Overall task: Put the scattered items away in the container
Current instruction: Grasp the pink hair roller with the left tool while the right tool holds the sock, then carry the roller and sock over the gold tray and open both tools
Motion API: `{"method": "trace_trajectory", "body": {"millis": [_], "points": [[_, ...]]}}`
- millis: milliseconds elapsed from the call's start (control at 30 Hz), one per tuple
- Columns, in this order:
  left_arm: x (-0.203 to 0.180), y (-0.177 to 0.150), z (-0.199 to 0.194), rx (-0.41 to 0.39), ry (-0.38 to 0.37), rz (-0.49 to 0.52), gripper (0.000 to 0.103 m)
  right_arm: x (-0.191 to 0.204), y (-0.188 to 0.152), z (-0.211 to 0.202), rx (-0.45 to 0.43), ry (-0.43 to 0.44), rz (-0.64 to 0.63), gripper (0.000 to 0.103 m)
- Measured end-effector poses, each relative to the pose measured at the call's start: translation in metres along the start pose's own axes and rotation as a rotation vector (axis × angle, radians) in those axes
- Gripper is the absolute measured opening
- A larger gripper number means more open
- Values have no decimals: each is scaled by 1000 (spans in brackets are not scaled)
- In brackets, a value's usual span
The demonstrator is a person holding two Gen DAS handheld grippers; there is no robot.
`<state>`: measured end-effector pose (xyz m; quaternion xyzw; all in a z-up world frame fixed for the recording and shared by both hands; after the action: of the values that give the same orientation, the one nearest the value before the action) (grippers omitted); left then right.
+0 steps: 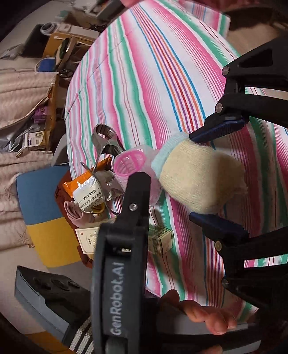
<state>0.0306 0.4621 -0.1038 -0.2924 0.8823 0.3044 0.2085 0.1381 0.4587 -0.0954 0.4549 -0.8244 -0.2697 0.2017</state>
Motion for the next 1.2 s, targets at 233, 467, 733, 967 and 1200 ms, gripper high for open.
{"method": "trace_trajectory", "body": {"millis": [233,467,733,967,1200], "points": [[0,11,6,12,-37,-80,65,1,0,1,-11,-2,-16,65],[7,2,19,29,-73,-125,65,-3,-1,5,-7,12,18,65],[25,-3,-11,-57,-82,-187,64,0,-6,15,36,-12,46,54],[45,-15,-53,-134,-160,-291,63,-2,-4,18,52,-20,71,52],[66,-28,-94,-218,-225,-375,63,1,-2,18,61,-36,61,52]]}}
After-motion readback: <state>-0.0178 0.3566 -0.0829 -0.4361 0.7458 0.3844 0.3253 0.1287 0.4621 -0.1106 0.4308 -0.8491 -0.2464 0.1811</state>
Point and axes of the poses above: each gripper's, at about its wrist camera, not at the fingertips, and z roughly the way its jaws point, x to its left, y to its top, the point moved 8 cm from there along z, roughly the way its jaws point, and after that the axes turned 8 degrees about -y, right-handed, at the moved point
